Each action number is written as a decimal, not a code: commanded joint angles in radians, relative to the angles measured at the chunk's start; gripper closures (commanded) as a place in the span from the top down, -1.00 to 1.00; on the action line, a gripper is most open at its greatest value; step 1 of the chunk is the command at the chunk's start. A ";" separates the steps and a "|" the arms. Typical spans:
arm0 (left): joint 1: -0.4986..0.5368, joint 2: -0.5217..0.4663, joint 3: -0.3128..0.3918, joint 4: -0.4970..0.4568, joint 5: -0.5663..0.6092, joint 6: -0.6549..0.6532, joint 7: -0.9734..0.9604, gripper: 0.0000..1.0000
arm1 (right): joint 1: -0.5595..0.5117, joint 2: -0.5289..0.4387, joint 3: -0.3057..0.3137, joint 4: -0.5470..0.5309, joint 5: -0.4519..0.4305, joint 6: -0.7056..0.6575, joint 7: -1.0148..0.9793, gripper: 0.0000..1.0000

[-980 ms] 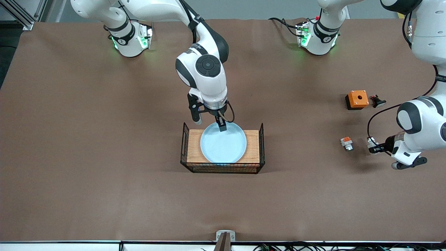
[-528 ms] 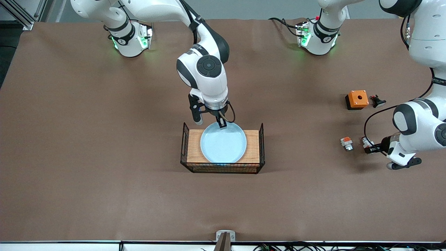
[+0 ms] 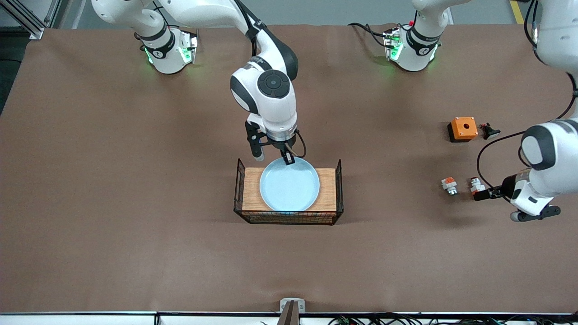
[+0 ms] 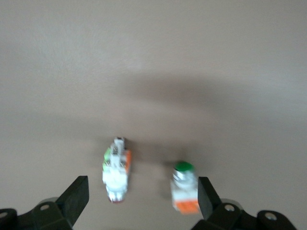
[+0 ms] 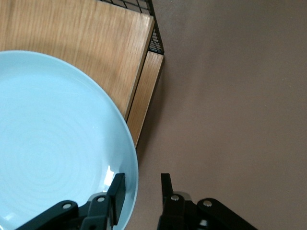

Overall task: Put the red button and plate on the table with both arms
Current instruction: 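Open the left gripper beside the red button and raise it, then lift the plate with the right gripper while the left gripper withdraws, then carry the blue plate away from the tray with the right gripper, then lower the blue plate flat onto the table with the right gripper, then open the right gripper and pull it away from the plate rim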

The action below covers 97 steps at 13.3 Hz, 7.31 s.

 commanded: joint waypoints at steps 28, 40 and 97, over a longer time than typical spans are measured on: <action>-0.120 -0.474 -0.130 0.278 0.003 -0.697 -0.246 0.99 | -0.096 -0.325 -0.008 0.098 0.025 -0.562 -0.390 -0.99; -0.328 -0.597 0.049 0.124 -0.050 -0.677 -0.226 0.99 | -0.694 -0.387 -0.009 0.024 0.016 -0.676 -1.707 -0.99; -0.290 -0.578 0.047 0.118 -0.014 -0.667 -0.143 0.99 | -0.794 -0.491 -0.005 -0.271 0.043 -0.362 -2.019 0.99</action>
